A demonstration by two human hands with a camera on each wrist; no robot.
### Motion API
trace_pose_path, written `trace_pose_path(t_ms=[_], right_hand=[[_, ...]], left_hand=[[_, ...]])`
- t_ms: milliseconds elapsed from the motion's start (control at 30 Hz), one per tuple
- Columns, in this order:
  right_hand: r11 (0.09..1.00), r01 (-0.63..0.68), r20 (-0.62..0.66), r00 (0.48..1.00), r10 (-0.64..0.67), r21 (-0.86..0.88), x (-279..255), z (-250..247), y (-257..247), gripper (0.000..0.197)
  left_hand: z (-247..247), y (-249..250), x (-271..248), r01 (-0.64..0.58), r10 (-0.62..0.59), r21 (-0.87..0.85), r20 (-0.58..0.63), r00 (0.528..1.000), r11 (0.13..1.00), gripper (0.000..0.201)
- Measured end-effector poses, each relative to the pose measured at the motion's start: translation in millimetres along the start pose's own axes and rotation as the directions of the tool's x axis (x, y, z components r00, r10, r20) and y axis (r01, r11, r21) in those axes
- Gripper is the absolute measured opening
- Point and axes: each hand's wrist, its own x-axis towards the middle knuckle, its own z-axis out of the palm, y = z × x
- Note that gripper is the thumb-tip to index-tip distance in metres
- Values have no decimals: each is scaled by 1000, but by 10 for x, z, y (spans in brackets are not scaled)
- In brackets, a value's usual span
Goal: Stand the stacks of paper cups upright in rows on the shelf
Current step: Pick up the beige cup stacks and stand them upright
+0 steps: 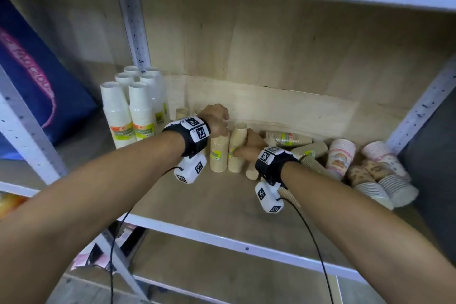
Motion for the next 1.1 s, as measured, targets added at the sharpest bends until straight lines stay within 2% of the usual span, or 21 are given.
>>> trace_pose_path(t_ms=[67, 133, 233, 333, 433, 533, 633, 700, 800, 933, 1100], right_hand=[[998, 29, -56, 998, -26, 52, -76, -90, -98, 47], [997, 70, -115, 991, -66, 30, -93, -182, -194, 56], [988, 107, -168, 978, -125, -111, -117, -316, -337, 66], [952, 122, -174, 969, -175, -281, -122, -393, -420, 55], [927, 160, -141, 966, -218, -339, -123, -417, -455, 42], [919, 193, -111, 963, -244, -343, -126, -420, -467, 38], [934, 179, -120, 967, -225, -309, -120, -420, -471, 45], [948, 148, -157, 968, -197, -281, -113, -427, -468, 50], [944, 138, -177, 964, -197, -301, -110, -434, -484, 40], [933, 185, -118, 966, -231, -310, -137, -435, -537, 35], [932, 146, -182, 959, -216, -333, -154, -419, -554, 39]], left_hand=[[-25, 0, 22, -23, 22, 22, 21, 1000, 1000, 51], [-60, 15, 33, -40, 37, 56, 57, 998, 998, 47], [-90, 19, 68, -53, 48, 70, 72, 996, 996, 36], [-76, 6, 104, -29, 26, 65, 50, 998, 997, 32], [-54, 0, 129, -18, 17, 71, 16, 1000, 997, 31], [-45, -16, 144, -6, 6, 61, 4, 1000, 998, 33], [-52, -55, 157, -13, 11, 53, 24, 1000, 998, 43], [-53, -80, 175, -28, 25, 67, 40, 999, 997, 43], [-43, -109, 194, -35, 32, 77, 33, 999, 996, 36], [-30, -119, 202, -35, 34, 65, 15, 999, 997, 34], [-50, -125, 183, -58, 54, 91, 46, 997, 994, 49]])
